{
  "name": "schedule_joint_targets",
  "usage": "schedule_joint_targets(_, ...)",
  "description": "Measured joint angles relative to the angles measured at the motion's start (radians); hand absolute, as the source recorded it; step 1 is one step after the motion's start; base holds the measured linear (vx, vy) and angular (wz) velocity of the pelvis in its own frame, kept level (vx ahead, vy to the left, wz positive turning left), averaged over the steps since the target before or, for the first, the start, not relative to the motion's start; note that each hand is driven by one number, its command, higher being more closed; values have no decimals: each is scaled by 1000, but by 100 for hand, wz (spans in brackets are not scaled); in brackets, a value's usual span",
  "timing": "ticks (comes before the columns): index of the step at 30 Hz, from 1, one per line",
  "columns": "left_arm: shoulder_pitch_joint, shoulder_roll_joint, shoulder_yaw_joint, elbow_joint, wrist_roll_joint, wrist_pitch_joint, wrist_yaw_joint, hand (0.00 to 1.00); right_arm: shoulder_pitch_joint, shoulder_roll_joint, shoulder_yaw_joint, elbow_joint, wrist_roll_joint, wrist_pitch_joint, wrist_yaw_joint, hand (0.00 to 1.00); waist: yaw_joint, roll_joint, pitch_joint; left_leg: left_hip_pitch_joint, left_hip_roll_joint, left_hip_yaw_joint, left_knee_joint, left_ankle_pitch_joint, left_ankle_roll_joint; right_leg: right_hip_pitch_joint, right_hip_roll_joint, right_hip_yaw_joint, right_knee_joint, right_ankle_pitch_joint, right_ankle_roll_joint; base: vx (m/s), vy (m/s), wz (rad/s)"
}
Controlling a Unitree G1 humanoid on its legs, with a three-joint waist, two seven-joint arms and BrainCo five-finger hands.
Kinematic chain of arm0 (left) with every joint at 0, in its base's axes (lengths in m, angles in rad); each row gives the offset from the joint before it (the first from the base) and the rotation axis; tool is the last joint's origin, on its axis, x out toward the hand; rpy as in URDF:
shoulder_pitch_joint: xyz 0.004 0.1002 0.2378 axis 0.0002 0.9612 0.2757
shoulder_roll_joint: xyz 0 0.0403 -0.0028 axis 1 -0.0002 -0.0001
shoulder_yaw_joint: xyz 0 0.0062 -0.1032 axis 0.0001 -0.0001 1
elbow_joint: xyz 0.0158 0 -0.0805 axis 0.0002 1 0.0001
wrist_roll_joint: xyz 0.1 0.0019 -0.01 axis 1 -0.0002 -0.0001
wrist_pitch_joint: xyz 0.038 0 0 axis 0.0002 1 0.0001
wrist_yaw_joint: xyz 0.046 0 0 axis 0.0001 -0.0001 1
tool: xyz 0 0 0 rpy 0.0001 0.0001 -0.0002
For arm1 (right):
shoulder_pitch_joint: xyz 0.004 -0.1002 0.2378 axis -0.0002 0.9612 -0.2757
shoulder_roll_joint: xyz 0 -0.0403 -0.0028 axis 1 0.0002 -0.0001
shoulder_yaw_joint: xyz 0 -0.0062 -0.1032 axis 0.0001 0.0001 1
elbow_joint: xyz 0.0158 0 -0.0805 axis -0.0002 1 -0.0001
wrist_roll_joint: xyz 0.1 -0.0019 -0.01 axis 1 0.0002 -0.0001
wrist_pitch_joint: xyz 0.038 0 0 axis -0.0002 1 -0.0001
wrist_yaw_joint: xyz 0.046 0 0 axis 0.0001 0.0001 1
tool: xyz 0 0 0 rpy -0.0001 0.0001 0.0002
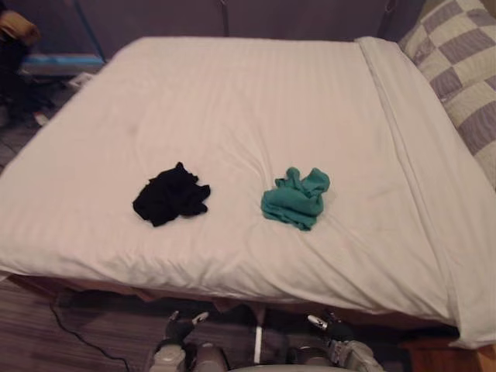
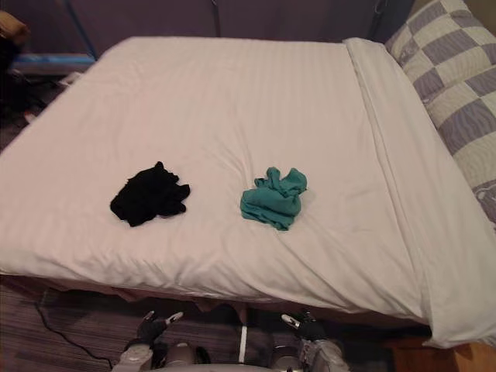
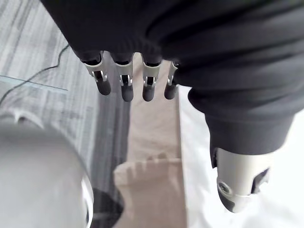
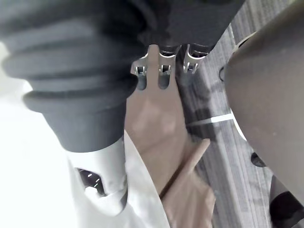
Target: Tidy the bed and pick cloth on bed and put in laundry
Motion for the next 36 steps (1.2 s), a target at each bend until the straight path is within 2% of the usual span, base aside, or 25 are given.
schedule_joint_targets(1,7,-9,-1,-3,35,-13,-23,0,8,0,-14,-5,-11,7,-19,0,-1,15,-9,-1,30,13,24,-23,22,26,3,21,2,-1,7,-7,73,-48)
schedule_joint_targets(2,7,-9,-6,0,36,-15,-31,0,8,0,-21,-6,-15,8,-22,0,-1,18,-14,10,29,19,-9,-21,22,25,3,31,3,1,14,75,92,-68)
schedule_joint_targets(3,6,-10,-29,6,37,-21,-41,0,7,0,-33,-6,-23,7,-24,0,-5,27,-15,48,13,27,-154,10,15,20,2,64,6,1,25,62,94,-60)
schedule_joint_targets(4,5,-9,-43,11,38,-23,-46,0,6,-2,-33,-3,-32,7,-25,0,-2,28,-15,70,-4,21,-221,15,15,10,-2,88,11,0,30,87,154,-92)
schedule_joint_targets(5,5,-3,-68,30,39,-24,-55,0,6,-1,-30,3,-57,13,-25,0,-3,13,-43,124,-64,7,-342,15,8,-32,-26,144,1,9,47,104,158,-85)
schedule_joint_targets(6,1,-4,-73,37,34,-25,-56,0,5,-2,-31,12,-70,13,-25,0,-7,7,-51,116,-79,-24,-368,10,-1,-51,-35,173,-17,29,52,115,147,-84)
schedule_joint_targets(7,-9,-1,-72,37,32,-25,-56,0,-1,0,-31,23,-79,13,-26,0,-6,0,-47,102,-80,-50,-350,0,-25,-60,-41,189,-25,43,57,96,144,-85)
schedule_joint_targets(8,-16,8,-74,51,32,-28,-58,0,-15,-3,-29,46,-97,17,-27,0,-3,-8,-44,85,-74,-102,-315,-44,-40,-64,-48,228,-40,62,71,68,159,-89)
schedule_joint_targets(10,-26,9,-106,82,32,-28,-58,0,-12,-27,-28,52,-100,24,-27,0,-12,-3,-47,120,-50,-138,-366,-54,-37,-65,-56,260,-41,66,92,72,258,-77)
schedule_joint_targets(11,-26,6,-154,109,31,-28,-61,0,-10,-55,-24,63,-102,29,-26,0,-18,32,-63,162,-40,-150,-467,-39,-103,-67,-64,283,-41,61,130,93,376,-53)
schedule_joint_targets(12,-26,8,-186,118,29,-28,-75,0,-11,-65,-22,73,-102,34,-25,0,-29,45,-73,211,-59,-142,-519,-77,-149,-68,-77,286,-43,65,153,98,545,-45)
schedule_joint_targets(13,-35,21,-240,118,13,-23,-92,0,-17,-56,-23,71,-103,40,-22,0,-44,23,-70,261,-101,-102,-604,-104,-136,-83,-115,273,-36,84,189,30,369,-26)
schedule_joint_targets(14,-38,32,-250,118,6,-18,-100,0,-21,-42,-23,71,-107,46,-20,0,-39,7,-69,271,-114,-84,-620,-102,-134,-94,-129,258,-29,97,192,-22,351,-46)
schedule_joint_targets(16,-35,47,-263,114,-23,2,-102,0,-38,-13,-14,72,-141,55,0,0,-22,0,-65,302,-109,-10,-634,-102,-133,-117,-134,138,-27,164,157,-60,163,-83)
schedule_joint_targets(17,-34,53,-263,114,-35,16,-102,0,-54,-6,33,70,-179,51,5,0,-10,-5,-66,325,-101,37,-649,-101,-132,-119,-134,4,-19,181,114,-94,107,-103)
schedule_joint_targets(18,-34,57,-265,114,-48,31,-102,0,-56,-5,70,69,-212,50,22,0,-6,-13,-71,338,-99,60,-659,-103,-127,-128,-130,-70,5,158,86,-130,53,-91)
schedule_joint_targets(20,-38,57,-279,115,-46,45,-101,0,-64,-11,103,66,-247,46,37,0,-13,-14,-71,325,-100,44,-662,-107,-120,-133,-90,-35,3,131,102,-108,-18,-11)
schedule_joint_targets(22,-39,55,-306,114,-45,52,-98,0,-71,-11,115,66,-263,21,42,0,-39,-5,-71,305,-108,-30,-703,-87,-108,-129,-60,-13,-31,129,101,-93,-60,50)
schedule_joint_targets(23,-43,52,-311,114,-44,55,-96,0,-71,-16,126,67,-272,13,42,0,-37,-4,-72,304,-112,-52,-718,-76,-106,-127,-53,-13,-43,129,100,-27,-62,43)
schedule_joint_targets(25,-48,32,-310,114,-43,78,-85,0,-73,-24,139,67,-287,6,41,0,-34,21,-72,290,-113,-88,-757,-42,-86,-126,-39,-23,-75,130,100,13,-43,33)
schedule_joint_targets(28,-51,25,-294,116,-56,137,-4,0,-74,-37,166,70,-289,15,38,0,-29,29,-72,295,-119,-114,-771,-26,-80,-115,-36,-20,-80,139,101,90,-1,26)
schedule_joint_targets(29,-46,24,-252,116,-92,165,39,0,-75,-34,167,71,-293,27,29,0,-23,27,-72,303,-120,-113,-772,-26,-80,-105,-36,-20,-82,145,103,103,16,4)
schedule_joint_targets(32,-35,21,-125,123,-162,221,97,0,-75,-32,144,75,-278,71,-21,0,-23,18,-69,308,-128,-124,-776,-29,-74,-80,-42,-37,-106,147,105,113,27,13)
schedule_joint_targets(34,-32,19,-11,136,-218,256,139,0,-73,-23,68,88,-222,103,-75,0,-22,14,-69,308,-132,-140,-776,-31,-72,-64,-47,-53,-116,147,105,113,26,28)
schedule_joint_targets(36,-9,23,139,145,-261,284,184,0,-59,-19,-58,109,-158,127,-154,0,-2,13,-69,310,-138,-150,-774,-36,-54,-40,-54,-78,-127,144,108,91,23,32)
